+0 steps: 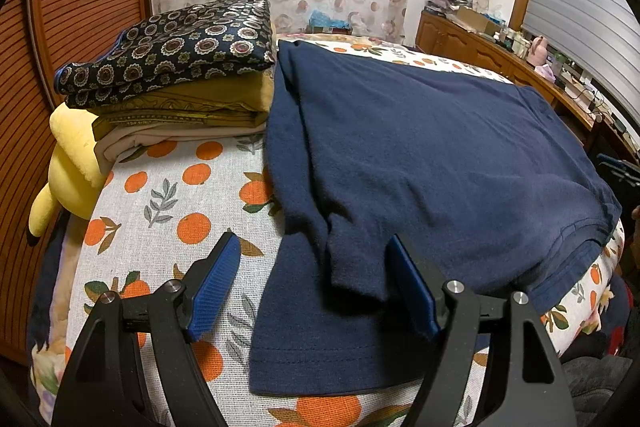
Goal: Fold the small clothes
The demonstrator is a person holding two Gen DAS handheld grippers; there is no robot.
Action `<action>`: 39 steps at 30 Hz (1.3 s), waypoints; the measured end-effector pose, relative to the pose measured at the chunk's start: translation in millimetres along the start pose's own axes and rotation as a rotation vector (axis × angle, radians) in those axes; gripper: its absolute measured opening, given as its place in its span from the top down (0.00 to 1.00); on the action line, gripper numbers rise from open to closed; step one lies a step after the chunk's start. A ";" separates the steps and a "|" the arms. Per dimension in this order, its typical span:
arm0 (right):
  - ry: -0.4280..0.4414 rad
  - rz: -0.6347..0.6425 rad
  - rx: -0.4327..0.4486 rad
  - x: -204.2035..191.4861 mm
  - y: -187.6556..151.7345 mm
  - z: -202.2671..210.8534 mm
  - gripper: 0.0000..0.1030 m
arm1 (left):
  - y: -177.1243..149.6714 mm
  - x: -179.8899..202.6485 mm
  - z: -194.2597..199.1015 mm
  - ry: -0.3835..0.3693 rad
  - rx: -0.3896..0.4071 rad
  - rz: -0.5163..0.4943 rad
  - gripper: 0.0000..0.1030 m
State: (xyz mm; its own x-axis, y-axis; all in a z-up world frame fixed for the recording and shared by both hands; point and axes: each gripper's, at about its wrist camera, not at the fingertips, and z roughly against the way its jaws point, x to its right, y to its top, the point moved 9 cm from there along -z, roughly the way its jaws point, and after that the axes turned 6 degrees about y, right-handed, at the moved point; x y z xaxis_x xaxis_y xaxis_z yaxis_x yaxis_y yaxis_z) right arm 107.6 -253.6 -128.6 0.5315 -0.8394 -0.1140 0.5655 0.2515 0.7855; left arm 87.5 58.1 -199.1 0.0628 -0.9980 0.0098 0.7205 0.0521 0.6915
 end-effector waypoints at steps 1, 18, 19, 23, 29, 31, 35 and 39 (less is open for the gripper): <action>0.008 -0.004 -0.010 -0.6 -0.6 -5.9 0.40 | -0.3 0.5 0.1 0.001 0.000 0.000 0.25; -0.043 0.035 -0.071 -2.5 6.6 -43.0 0.32 | -1.4 4.6 3.8 -0.018 0.006 -0.006 0.25; -0.057 0.048 -0.074 -3.7 3.0 -43.4 0.31 | -1.5 4.9 3.6 -0.015 0.008 -0.009 0.25; -0.082 0.040 -0.082 -3.8 4.6 -47.0 0.26 | -2.2 8.5 3.7 -0.028 0.009 -0.019 0.27; -0.083 0.044 -0.081 -7.4 0.9 -43.9 0.26 | -0.3 12.0 5.2 -0.063 0.021 -0.009 0.57; -0.080 0.045 -0.081 -7.4 -2.2 -41.1 0.26 | 0.5 15.1 4.4 -0.083 0.019 -0.011 0.81; -0.070 0.038 -0.090 -4.0 -1.5 -41.8 0.26 | 7.1 28.3 5.8 -0.115 0.042 -0.013 0.89; -0.064 0.021 -0.098 0.2 -1.7 -38.7 0.26 | 35.3 52.5 19.4 -0.186 0.115 -0.021 0.89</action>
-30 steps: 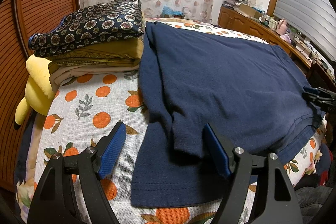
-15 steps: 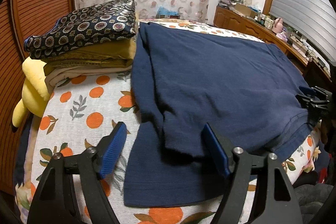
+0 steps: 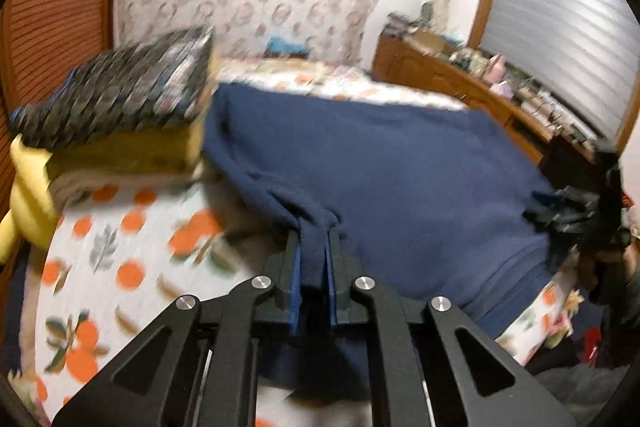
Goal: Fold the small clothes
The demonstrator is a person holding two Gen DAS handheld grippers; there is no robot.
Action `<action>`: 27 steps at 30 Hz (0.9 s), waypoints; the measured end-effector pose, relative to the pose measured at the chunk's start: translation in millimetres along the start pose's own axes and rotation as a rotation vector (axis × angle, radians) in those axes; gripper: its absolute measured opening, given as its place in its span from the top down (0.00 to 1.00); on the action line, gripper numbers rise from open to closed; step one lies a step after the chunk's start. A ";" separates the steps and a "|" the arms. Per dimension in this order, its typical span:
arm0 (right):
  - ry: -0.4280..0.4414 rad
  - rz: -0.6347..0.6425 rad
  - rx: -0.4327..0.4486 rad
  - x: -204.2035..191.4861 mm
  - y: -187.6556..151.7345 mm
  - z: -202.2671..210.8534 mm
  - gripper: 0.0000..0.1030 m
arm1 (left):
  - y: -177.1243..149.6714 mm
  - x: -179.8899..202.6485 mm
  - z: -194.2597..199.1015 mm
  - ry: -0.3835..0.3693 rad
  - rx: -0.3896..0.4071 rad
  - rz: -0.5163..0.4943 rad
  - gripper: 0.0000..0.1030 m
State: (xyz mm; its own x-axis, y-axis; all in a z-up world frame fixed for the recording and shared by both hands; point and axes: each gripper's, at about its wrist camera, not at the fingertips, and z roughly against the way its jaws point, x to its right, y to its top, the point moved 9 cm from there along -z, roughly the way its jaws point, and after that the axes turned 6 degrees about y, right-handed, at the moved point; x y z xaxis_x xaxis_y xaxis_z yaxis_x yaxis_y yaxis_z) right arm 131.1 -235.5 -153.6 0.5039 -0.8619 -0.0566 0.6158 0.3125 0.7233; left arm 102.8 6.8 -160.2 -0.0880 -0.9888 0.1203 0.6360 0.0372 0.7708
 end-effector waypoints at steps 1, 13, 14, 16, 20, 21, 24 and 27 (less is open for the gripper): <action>-0.001 -0.009 0.001 2.0 -0.3 2.0 0.26 | 8.5 6.6 0.6 -0.015 0.015 -0.006 0.89; -0.043 -0.093 0.097 32.3 -6.1 51.0 0.26 | 92.1 108.7 -7.9 -0.212 0.108 -0.103 0.90; -0.043 -0.100 0.105 35.1 -6.6 55.5 0.26 | 97.0 119.3 -9.0 -0.227 0.112 -0.115 0.90; -0.044 -0.112 0.121 37.0 -9.4 62.0 0.26 | 103.9 134.8 -9.7 -0.253 0.111 -0.136 0.90; -0.038 -0.139 0.135 43.6 -19.0 67.4 0.26 | 114.7 173.6 -13.8 -0.293 0.114 -0.201 0.90; -0.039 -0.144 0.132 45.4 -21.6 67.4 0.26 | 115.6 180.1 -14.6 -0.304 0.112 -0.211 0.90; -0.045 -0.152 0.129 47.7 -27.8 69.3 0.26 | 119.0 206.7 -14.9 -0.343 0.104 -0.248 0.90; -0.049 -0.165 0.140 52.3 -28.4 74.1 0.26 | 122.3 236.0 -8.4 -0.387 0.097 -0.275 0.90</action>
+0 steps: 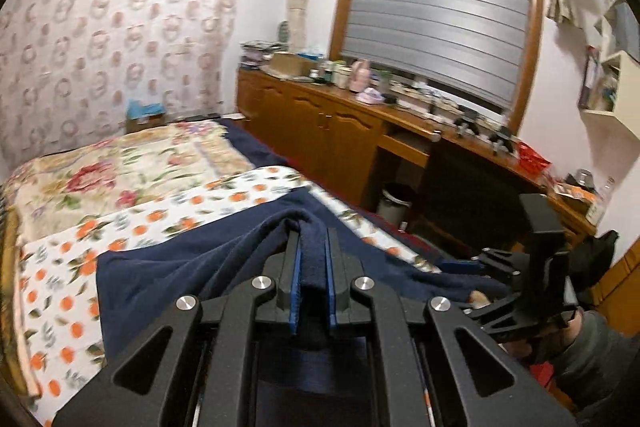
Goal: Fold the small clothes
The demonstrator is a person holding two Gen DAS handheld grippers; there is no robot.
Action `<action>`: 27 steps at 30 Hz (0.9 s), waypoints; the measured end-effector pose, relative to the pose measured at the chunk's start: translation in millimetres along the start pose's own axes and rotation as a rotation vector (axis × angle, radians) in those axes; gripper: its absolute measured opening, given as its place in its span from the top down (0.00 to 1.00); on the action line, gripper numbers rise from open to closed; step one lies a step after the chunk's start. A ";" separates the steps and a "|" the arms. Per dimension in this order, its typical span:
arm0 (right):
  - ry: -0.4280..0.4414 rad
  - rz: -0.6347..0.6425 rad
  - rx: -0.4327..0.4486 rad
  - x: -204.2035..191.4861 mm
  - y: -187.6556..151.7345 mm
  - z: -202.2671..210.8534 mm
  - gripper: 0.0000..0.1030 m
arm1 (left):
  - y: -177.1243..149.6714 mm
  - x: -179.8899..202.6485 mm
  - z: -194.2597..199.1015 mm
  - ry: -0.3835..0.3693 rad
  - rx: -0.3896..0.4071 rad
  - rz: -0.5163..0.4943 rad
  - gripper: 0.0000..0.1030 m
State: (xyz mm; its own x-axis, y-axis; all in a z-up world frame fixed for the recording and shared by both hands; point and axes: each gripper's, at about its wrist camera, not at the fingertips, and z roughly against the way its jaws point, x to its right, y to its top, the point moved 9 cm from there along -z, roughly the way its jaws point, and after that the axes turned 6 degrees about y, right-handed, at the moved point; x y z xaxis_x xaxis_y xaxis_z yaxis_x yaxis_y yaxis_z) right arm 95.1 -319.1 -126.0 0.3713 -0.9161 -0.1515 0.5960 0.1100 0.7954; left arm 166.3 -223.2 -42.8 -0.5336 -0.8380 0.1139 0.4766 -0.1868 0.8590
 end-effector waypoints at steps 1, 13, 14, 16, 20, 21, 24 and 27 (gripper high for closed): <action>-0.003 -0.006 0.006 1.7 -0.2 2.7 0.26 | 3.6 8.0 0.0 -0.017 0.000 -0.007 0.90; 0.007 -0.038 0.023 10.1 1.4 6.3 0.26 | -17.7 37.7 -19.1 -0.073 -0.124 -0.036 0.58; 0.006 -0.037 0.023 10.6 2.8 4.7 0.26 | -20.5 32.8 -19.2 -0.064 -0.125 -0.028 0.54; 0.003 -0.033 0.023 10.0 5.2 3.3 0.26 | -25.9 22.2 -17.0 -0.048 -0.136 -0.011 0.51; 0.001 -0.024 0.029 9.2 9.8 6.1 0.26 | -35.2 -0.7 -9.7 0.011 -0.131 0.000 0.30; -0.002 -0.020 0.030 8.8 11.9 6.3 0.26 | -37.6 -7.5 -9.4 0.023 -0.129 0.001 0.25; -0.002 -0.007 0.035 5.4 16.6 6.4 0.26 | -46.1 -24.8 -1.0 0.064 -0.125 0.010 0.24; 0.004 0.013 0.034 -0.1 20.8 2.5 0.26 | -54.8 -40.9 9.0 0.111 -0.115 0.025 0.24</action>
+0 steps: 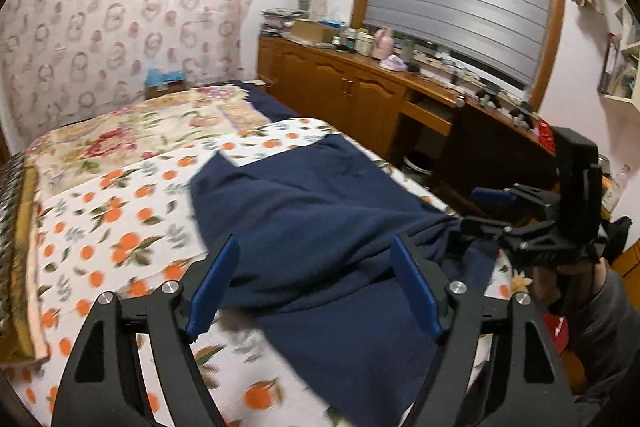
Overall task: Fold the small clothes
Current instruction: 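Grasp the sleeve with the right tool and fold it inward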
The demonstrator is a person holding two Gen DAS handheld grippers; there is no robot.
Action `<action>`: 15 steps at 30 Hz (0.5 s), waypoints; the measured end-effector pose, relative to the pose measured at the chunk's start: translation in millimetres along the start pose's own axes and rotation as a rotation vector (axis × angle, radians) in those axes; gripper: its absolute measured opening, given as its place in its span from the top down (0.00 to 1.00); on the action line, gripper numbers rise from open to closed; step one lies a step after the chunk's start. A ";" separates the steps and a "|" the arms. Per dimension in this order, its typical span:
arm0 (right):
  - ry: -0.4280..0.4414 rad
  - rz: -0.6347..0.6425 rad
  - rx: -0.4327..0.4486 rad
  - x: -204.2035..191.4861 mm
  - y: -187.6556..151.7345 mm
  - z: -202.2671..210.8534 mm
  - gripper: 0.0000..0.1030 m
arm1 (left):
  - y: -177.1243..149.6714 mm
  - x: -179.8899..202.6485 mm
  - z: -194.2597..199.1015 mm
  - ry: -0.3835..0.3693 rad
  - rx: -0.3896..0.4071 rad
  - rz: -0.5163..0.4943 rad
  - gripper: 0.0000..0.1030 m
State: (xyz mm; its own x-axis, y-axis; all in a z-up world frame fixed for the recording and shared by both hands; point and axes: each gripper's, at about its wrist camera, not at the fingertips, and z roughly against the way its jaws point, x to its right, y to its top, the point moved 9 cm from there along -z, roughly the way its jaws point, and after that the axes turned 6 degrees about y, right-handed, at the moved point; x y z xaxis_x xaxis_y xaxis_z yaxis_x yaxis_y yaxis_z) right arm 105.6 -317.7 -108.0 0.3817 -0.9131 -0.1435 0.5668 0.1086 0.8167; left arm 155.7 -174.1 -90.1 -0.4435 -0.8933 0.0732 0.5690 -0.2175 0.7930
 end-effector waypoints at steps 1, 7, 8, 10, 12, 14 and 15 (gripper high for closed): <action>0.006 0.008 -0.003 -2.8 1.3 -2.5 0.26 | -3.6 -5.9 2.2 0.017 -0.001 0.008 0.24; 0.045 0.056 -0.046 -17.8 4.5 -28.1 0.26 | -23.1 -42.3 16.0 0.120 0.007 0.037 0.24; 0.049 0.063 -0.056 -19.1 5.1 -33.0 0.26 | -26.3 -46.9 18.2 0.127 0.009 0.043 0.24; 0.051 0.072 -0.087 -18.8 3.8 -45.0 0.26 | -32.4 -54.5 21.1 0.141 0.009 0.056 0.24; 0.045 0.075 -0.124 -16.4 0.4 -57.1 0.33 | -37.7 -61.1 22.4 0.154 0.010 0.066 0.24; 0.064 0.073 -0.148 -16.7 -2.0 -63.4 0.50 | -42.9 -67.2 22.5 0.162 0.009 0.078 0.24; 0.080 0.076 -0.153 -18.3 -3.0 -64.3 0.65 | -45.5 -70.1 21.8 0.163 0.007 0.085 0.24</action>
State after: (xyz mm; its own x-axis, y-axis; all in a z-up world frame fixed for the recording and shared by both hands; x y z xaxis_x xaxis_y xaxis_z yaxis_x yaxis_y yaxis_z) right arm 143.9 -276.0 -143.7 0.4807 -0.8666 -0.1338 0.6366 0.2399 0.7329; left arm 145.8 -93.0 -118.1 -0.2754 -0.9605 0.0411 0.5945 -0.1365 0.7924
